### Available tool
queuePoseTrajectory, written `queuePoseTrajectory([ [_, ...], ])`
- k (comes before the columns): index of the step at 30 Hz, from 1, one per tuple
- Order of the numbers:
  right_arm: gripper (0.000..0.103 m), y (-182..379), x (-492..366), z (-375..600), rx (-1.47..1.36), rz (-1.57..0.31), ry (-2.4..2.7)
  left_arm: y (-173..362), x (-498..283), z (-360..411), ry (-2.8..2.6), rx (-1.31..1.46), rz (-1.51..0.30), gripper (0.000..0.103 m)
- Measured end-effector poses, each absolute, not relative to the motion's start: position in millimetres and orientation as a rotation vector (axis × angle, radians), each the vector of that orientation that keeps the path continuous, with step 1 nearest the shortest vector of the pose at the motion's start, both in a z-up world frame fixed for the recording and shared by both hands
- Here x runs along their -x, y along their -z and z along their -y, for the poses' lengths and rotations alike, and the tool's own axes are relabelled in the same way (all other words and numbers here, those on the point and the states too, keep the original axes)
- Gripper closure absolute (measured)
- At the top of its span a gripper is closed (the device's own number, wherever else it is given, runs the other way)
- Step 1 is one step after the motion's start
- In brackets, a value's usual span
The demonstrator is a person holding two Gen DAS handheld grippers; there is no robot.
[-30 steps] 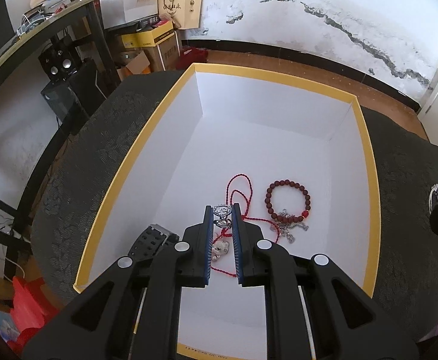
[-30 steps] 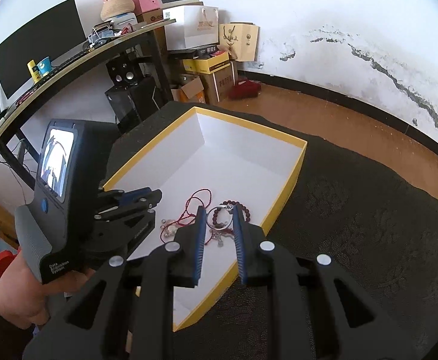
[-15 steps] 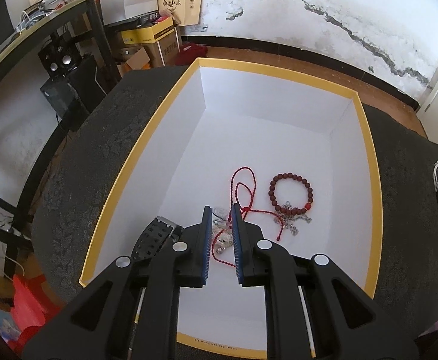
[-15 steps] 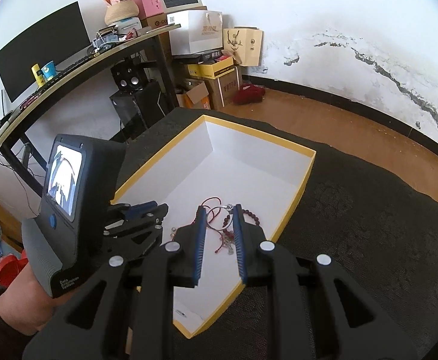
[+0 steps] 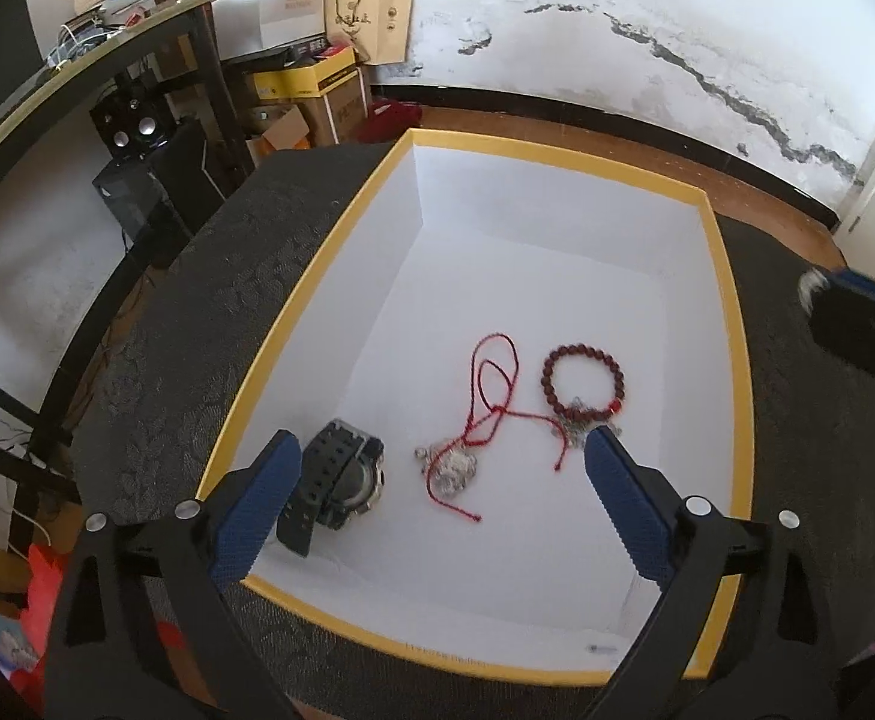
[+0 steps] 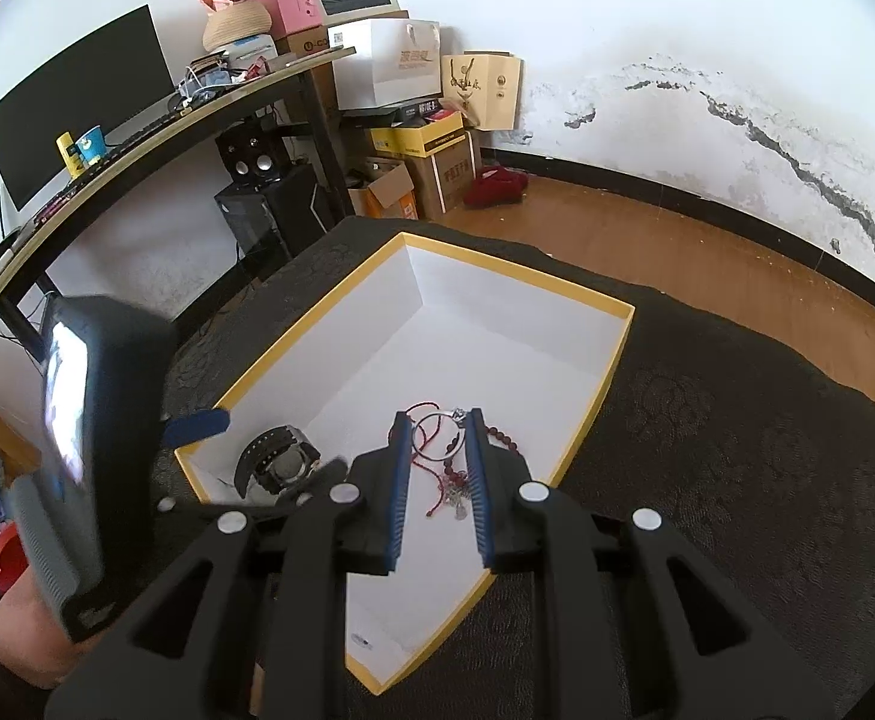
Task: Organize jewelry
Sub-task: 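Open the left tool and right tool to release the rings in the box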
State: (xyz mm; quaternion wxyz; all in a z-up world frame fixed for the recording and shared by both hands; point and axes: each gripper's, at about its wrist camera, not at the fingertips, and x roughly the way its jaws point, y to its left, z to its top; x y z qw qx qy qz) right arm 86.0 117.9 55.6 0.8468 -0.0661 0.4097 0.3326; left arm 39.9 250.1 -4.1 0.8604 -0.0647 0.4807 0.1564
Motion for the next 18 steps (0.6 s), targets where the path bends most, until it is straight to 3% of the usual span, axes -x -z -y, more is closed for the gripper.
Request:
queuePoseTrajectory([
  [18,0.084,14.1,-123.3,-161.7,0.281,-0.961,-0.630,19.1,19.6,-240.1,-0.321,0.229,-0.884,0.010],
])
